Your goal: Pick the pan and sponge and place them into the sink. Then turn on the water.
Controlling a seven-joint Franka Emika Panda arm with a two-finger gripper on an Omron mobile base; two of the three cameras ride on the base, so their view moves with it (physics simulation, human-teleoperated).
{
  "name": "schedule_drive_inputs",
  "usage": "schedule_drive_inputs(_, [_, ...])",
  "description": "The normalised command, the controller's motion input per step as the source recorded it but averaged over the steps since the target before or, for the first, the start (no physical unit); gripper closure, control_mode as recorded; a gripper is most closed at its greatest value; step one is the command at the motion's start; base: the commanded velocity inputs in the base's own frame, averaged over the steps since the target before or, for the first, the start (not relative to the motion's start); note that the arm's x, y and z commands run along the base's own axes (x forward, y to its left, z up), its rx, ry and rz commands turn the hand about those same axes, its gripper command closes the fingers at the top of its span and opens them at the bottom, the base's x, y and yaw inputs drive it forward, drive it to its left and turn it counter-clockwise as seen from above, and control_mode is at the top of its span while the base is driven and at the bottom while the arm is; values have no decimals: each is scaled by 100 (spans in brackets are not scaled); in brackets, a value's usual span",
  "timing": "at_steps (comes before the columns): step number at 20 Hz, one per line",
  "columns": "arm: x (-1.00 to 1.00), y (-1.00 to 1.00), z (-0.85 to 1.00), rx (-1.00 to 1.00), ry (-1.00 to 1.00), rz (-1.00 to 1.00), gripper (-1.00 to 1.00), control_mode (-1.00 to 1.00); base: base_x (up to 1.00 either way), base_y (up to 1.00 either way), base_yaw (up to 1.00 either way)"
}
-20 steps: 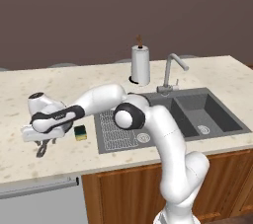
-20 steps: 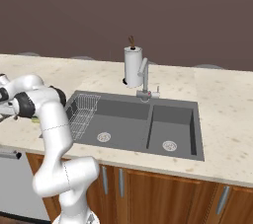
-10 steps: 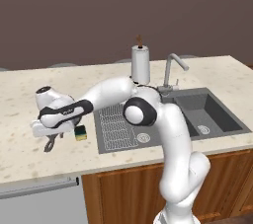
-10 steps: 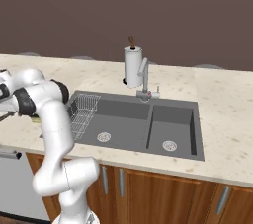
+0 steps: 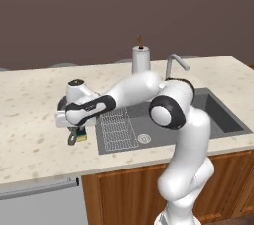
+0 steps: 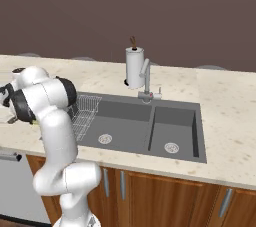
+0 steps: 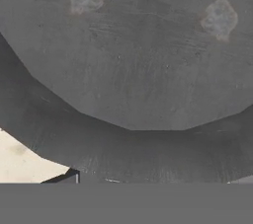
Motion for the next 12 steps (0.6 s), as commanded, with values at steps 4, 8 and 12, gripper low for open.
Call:
schedule_drive_inputs(4, [0,-64,54,22,-3,0,100,-100,0,0,0])
schedule_drive_inputs(8, [0,-41,64,20,0,-4,100,-100,0,0,0])
schedule_drive_inputs(12, [0,-19,62,15,0,-6,100,-100,0,0,0])
